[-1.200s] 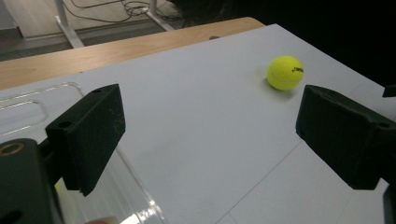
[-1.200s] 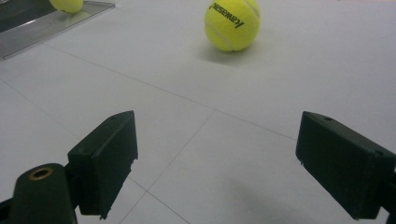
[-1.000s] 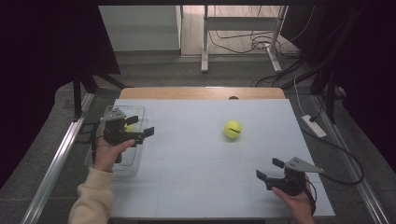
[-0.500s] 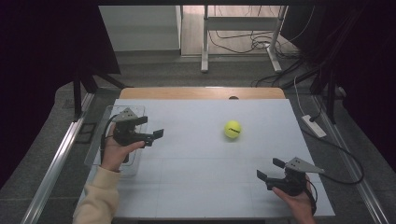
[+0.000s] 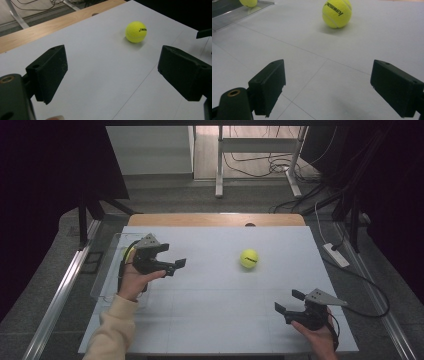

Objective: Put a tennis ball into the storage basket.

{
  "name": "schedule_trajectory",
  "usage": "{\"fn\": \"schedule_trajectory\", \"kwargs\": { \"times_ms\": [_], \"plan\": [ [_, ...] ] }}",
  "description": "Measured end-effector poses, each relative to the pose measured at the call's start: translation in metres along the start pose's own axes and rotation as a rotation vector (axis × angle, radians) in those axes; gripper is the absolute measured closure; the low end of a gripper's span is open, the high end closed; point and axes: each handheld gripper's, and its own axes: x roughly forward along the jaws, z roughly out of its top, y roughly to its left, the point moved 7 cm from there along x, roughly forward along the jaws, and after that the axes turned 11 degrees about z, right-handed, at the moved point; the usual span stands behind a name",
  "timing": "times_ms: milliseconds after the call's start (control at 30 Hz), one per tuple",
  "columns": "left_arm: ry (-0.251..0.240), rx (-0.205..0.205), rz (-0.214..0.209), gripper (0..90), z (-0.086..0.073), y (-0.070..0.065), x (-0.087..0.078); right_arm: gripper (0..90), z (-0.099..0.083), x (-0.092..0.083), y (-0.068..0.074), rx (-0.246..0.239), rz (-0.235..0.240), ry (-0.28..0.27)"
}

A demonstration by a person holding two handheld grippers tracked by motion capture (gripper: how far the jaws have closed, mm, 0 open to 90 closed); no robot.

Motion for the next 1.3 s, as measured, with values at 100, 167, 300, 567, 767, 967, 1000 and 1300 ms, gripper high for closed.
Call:
{"fn": "schedule_trajectory", "kwargs": {
  "times_ms": [100,167,300,567,767,967,1000,1300],
  "plan": [
    [0.01,0.012,-0.007,10.1,0.003,-0.005,0.007,12.8,0.0,0.0,0.0,0.001,-0.001,0.0],
    [0.013,0.015,-0.008,10.2,0.004,-0.007,0.01,12.8,0.0,0.0,-0.001,0.0,-0.003,0.001],
    [0.027,0.031,-0.019,10.3,0.007,-0.013,0.019,12.9,0.0,0.0,0.0,0.0,-0.001,0.0],
    [0.044,0.045,-0.033,10.3,0.013,-0.021,0.034,12.8,-0.001,-0.001,0.0,0.001,0.001,0.0],
    [0.054,0.059,-0.042,10.4,0.016,-0.026,0.042,12.8,-0.001,-0.001,-0.001,0.004,-0.002,-0.001],
    [0.06,0.063,-0.051,10.4,0.017,-0.031,0.047,12.8,-0.001,0.0,-0.001,0.007,-0.001,0.001],
    [0.061,0.066,-0.053,10.4,0.018,-0.032,0.048,12.8,-0.001,0.0,-0.001,0.007,0.0,0.002],
    [0.078,0.088,-0.069,10.4,0.022,-0.042,0.059,12.8,-0.001,0.0,-0.001,0.009,-0.002,0.0]
  ]
}}
